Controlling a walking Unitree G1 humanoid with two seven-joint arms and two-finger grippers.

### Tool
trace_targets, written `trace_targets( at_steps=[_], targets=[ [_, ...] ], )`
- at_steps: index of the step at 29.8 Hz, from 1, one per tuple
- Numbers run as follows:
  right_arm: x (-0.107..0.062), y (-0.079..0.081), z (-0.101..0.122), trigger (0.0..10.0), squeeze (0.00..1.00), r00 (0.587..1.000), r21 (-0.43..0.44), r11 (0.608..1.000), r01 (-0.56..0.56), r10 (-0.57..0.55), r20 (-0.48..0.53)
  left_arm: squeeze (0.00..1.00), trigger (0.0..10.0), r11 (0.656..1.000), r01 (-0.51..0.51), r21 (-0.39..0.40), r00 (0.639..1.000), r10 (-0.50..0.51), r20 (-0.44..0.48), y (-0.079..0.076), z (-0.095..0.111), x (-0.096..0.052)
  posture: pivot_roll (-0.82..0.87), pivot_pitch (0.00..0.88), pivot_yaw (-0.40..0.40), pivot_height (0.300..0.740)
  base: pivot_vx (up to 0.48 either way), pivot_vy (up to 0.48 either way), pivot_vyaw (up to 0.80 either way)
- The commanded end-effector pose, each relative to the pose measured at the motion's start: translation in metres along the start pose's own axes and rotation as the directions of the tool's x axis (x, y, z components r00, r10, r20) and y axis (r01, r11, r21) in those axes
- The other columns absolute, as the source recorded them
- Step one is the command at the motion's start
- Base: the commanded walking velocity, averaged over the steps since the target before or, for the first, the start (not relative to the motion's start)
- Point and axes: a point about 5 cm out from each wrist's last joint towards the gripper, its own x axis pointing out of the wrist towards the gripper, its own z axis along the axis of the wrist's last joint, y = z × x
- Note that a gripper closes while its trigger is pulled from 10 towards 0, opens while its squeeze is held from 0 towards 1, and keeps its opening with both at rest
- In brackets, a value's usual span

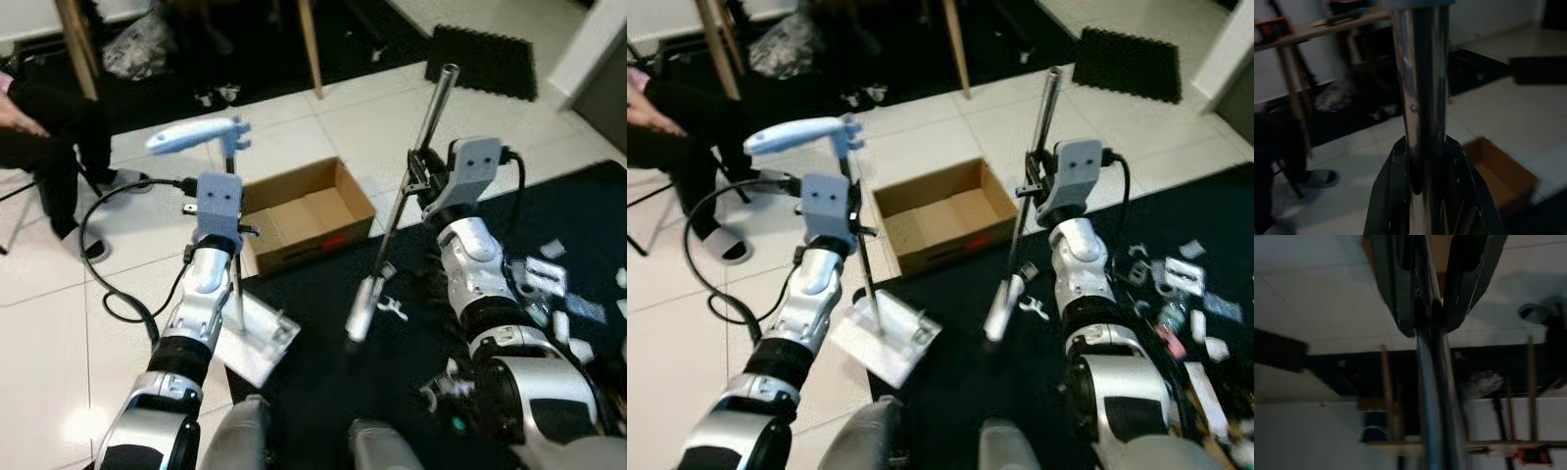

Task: Sweep floor

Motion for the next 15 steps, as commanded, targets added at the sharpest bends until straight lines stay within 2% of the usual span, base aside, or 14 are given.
trace_targets(
  at_steps=[1,4,15],
  targets=[
    [-0.0017,-0.0031,0.002,10.0,0.0,1.0,0.004,1.0,0.008,-0.008,0.017,0.0,10.0,1.0,0.011,0.029,0.998,-0.013,0.055,-0.0013,0.0107,0.0036,0.02,0.069,0.013,0.74,0.382,0.0,0.0],
    [-0.0018,-0.003,0.002,10.0,0.0,1.0,0.004,1.0,0.008,-0.008,0.018,0.0,10.0,1.0,0.009,0.03,0.999,-0.011,0.053,-0.0012,0.0105,0.0037,0.02,0.071,0.015,0.74,0.35,0.0,0.0],
    [-0.0016,-0.0029,0.0019,10.0,0.0,1.0,0.005,1.0,0.009,-0.01,0.017,0.0,10.0,0.999,-0.002,0.035,0.999,0.001,0.037,0.0003,0.0081,0.0041,0.02,0.073,0.014,0.74,0.0,0.0,0.0]
  ],
)
